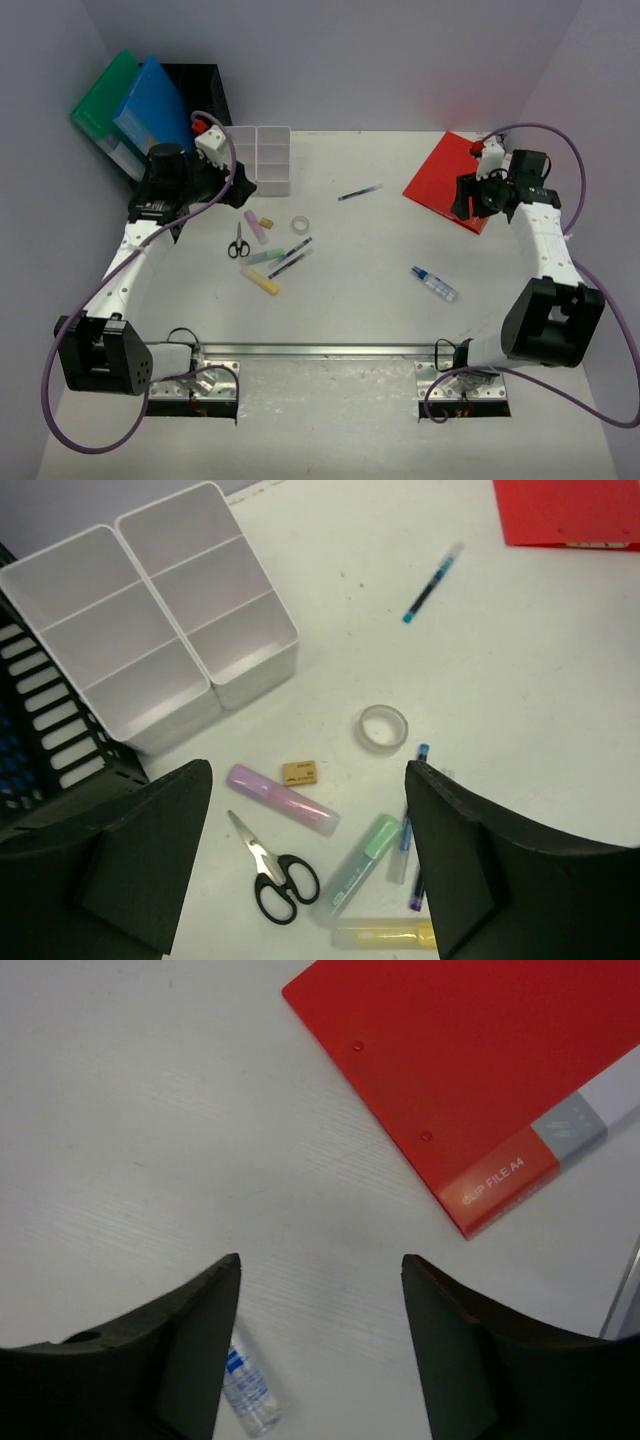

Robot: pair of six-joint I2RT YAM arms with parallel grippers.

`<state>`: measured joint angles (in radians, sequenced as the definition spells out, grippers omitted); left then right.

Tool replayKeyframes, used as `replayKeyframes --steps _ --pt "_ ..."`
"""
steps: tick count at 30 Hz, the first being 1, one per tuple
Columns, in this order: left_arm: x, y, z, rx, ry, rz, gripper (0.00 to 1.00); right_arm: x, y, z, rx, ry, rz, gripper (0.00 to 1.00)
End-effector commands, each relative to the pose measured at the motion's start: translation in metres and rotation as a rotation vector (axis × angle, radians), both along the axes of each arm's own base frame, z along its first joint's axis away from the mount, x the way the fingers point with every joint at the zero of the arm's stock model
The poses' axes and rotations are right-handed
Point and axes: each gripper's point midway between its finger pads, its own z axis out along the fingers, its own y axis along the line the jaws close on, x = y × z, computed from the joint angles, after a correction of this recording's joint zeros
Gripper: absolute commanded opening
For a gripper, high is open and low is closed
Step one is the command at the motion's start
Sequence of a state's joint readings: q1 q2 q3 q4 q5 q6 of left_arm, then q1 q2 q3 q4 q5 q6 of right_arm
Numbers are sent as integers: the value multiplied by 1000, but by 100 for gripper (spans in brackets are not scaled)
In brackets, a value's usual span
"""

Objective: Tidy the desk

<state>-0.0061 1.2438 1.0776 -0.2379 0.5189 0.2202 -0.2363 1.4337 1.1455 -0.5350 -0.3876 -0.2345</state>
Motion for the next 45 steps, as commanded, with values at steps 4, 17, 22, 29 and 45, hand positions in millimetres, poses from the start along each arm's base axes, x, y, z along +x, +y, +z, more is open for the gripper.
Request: replayKeyframes --steps 4,17,22,29,45 --pt "12 -6 21 -29 -99 4 76 10 -17 -17 -390 -202 341 45" --pt "22 -7 -1 -53 -80 20 83 9 -37 -75 -681 -231 519 45" --pt "31 -7 -4 -70 -81 29 83 20 -46 -87 -738 -233 508 46" --pt "39 -6 -15 -74 -58 41 84 29 -52 -106 -786 -222 506 47" --pt "57 -5 -29 -95 -28 74 84 40 -59 -128 -1018 -352 455 48"
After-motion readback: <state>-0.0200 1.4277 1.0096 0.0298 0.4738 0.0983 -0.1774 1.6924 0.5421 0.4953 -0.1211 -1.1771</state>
